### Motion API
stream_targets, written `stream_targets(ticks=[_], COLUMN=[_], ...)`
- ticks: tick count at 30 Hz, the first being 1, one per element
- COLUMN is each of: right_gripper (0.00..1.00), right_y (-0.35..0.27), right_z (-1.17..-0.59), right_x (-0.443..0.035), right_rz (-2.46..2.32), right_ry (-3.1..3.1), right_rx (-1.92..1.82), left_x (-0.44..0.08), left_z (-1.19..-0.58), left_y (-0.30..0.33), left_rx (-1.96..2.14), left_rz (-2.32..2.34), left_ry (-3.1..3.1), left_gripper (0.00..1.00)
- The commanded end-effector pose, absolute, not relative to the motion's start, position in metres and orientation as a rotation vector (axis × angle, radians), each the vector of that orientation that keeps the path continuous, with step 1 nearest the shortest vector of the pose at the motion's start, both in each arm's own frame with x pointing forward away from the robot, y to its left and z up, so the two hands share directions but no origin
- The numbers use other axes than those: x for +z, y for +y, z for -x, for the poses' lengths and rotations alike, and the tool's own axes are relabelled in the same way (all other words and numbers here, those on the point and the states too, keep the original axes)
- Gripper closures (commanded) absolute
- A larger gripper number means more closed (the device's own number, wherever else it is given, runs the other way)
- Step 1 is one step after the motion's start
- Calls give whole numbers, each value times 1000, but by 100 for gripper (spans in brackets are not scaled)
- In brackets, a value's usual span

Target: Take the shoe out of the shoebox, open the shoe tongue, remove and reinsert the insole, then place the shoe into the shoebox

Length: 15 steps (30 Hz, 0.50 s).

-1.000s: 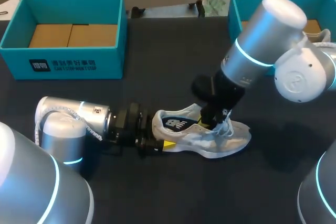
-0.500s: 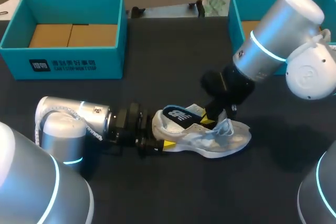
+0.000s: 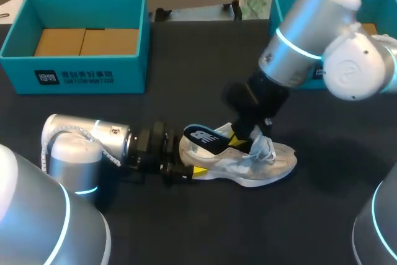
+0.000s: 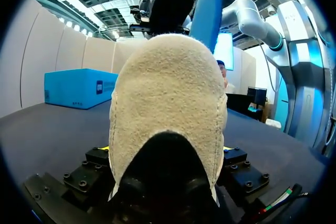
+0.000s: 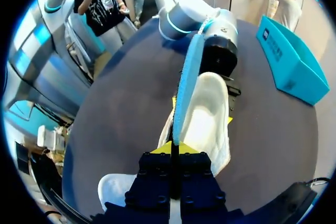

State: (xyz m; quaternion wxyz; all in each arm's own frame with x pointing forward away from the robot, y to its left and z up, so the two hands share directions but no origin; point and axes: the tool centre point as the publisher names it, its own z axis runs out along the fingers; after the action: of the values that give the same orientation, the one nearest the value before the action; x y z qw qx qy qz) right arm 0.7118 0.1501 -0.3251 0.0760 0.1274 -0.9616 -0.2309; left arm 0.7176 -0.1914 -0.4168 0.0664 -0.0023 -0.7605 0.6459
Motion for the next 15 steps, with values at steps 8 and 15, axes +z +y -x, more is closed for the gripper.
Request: stream_targets(ticks=[8,15], right_gripper=[88,0], right_y=[188,180], right_z=[-725,-732], right_x=[-322,-312], right_rz=[-393,-279], right_ry=[-2794,-2777], right_rx=[-501,-492], left_x=[-417,-417], left_z=[-717,-717], left_y=[-192,-192], left_rx=[1949,1949], left_rz=[5,5], left_ry=[-2295,-2295], left_gripper=[100,100])
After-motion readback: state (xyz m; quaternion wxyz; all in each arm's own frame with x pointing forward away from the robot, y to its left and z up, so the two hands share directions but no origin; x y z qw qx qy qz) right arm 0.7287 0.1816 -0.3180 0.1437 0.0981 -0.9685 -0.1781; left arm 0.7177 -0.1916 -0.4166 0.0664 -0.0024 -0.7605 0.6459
